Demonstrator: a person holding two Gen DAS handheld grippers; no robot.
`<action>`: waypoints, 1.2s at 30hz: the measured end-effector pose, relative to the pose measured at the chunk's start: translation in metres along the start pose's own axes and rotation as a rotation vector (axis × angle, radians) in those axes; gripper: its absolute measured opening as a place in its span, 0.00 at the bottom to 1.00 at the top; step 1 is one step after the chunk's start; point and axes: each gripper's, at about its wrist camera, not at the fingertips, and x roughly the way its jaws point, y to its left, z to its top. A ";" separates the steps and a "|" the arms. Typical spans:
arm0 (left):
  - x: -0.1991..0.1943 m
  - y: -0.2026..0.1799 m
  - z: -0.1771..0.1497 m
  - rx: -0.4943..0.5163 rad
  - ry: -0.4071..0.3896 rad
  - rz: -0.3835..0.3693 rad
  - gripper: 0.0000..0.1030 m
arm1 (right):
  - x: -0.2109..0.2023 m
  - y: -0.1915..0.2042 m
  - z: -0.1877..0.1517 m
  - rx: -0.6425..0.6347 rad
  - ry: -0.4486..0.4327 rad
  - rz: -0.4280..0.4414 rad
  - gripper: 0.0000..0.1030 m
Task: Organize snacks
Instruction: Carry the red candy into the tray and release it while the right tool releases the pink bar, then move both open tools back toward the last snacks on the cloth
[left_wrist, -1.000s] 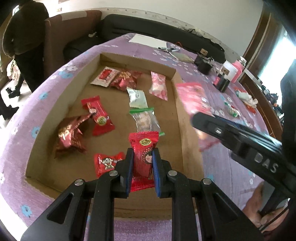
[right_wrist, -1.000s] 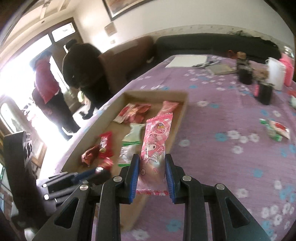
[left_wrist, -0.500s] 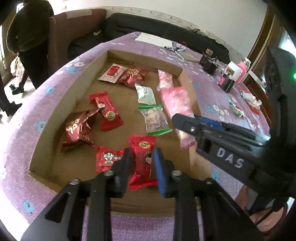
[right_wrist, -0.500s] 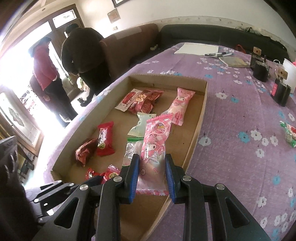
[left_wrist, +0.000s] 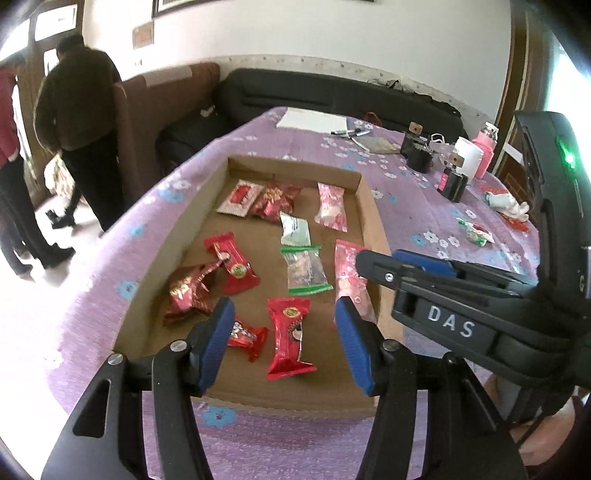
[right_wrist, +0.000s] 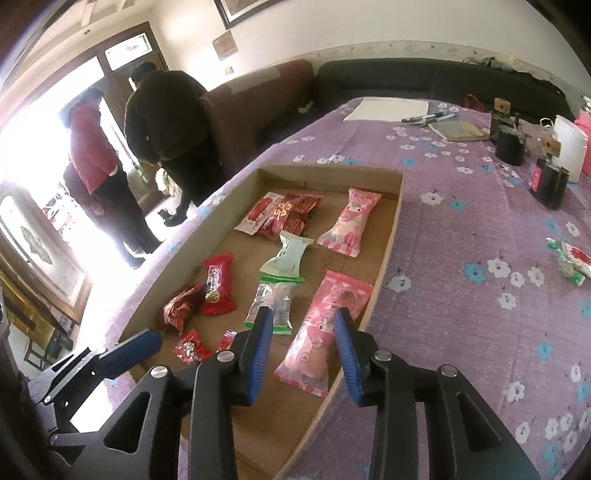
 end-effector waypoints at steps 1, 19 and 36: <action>-0.002 -0.001 0.000 0.009 -0.008 0.014 0.54 | -0.002 -0.001 0.000 0.003 -0.004 0.000 0.39; -0.014 -0.017 -0.005 0.057 -0.011 0.054 0.57 | -0.034 -0.039 -0.014 0.082 -0.053 -0.019 0.53; -0.012 -0.043 -0.006 0.113 0.017 0.043 0.57 | -0.058 -0.095 -0.027 0.175 -0.080 -0.080 0.56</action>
